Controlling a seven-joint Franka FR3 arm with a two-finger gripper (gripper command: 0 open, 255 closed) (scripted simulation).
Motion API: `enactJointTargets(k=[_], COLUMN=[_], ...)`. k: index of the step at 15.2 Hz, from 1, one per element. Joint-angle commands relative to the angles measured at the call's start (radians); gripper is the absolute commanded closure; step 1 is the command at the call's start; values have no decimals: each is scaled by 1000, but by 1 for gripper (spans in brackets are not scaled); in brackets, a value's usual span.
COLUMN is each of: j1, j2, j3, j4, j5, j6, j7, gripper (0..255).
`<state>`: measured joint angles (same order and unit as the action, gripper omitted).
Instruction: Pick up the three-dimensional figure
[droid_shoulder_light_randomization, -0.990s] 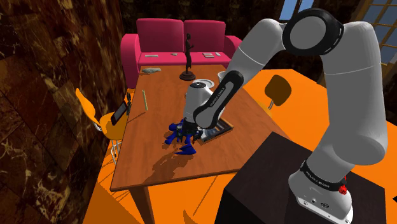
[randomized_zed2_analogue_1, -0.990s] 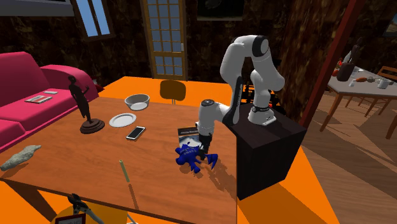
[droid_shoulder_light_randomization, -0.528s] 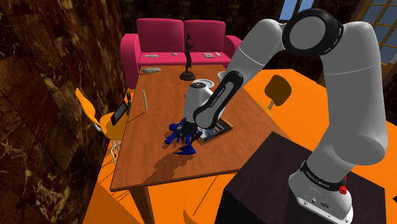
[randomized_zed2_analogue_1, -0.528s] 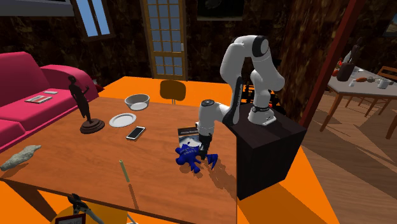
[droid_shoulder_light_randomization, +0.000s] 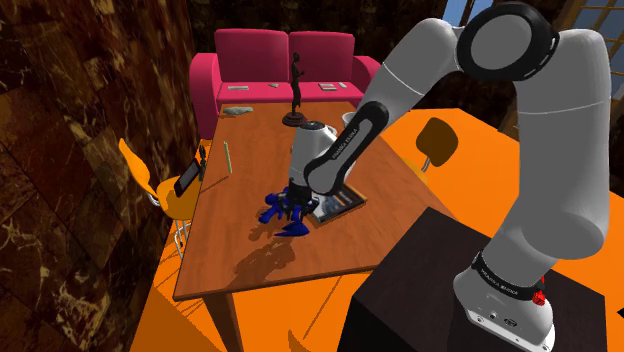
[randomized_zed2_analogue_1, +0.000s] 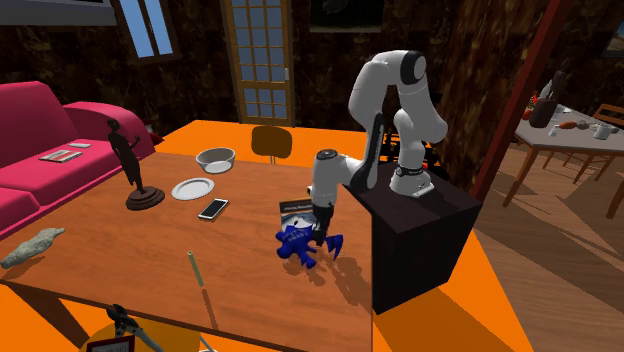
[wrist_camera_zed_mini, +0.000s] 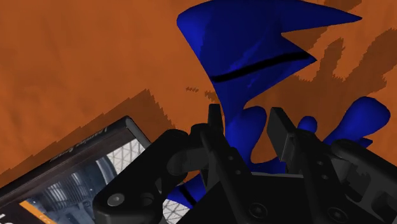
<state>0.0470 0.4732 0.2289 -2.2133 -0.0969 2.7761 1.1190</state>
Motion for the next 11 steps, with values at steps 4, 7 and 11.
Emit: enactJointTargets(k=[4, 7, 11], j1=[-17, -26, -31], j2=[-64, -100, -126], j3=[21, 33, 40], j4=[-8, -12, -13], j5=[22, 35, 46], j6=[-55, -87, -111], j7=[-13, -21, -26], gripper=[255, 255, 255])
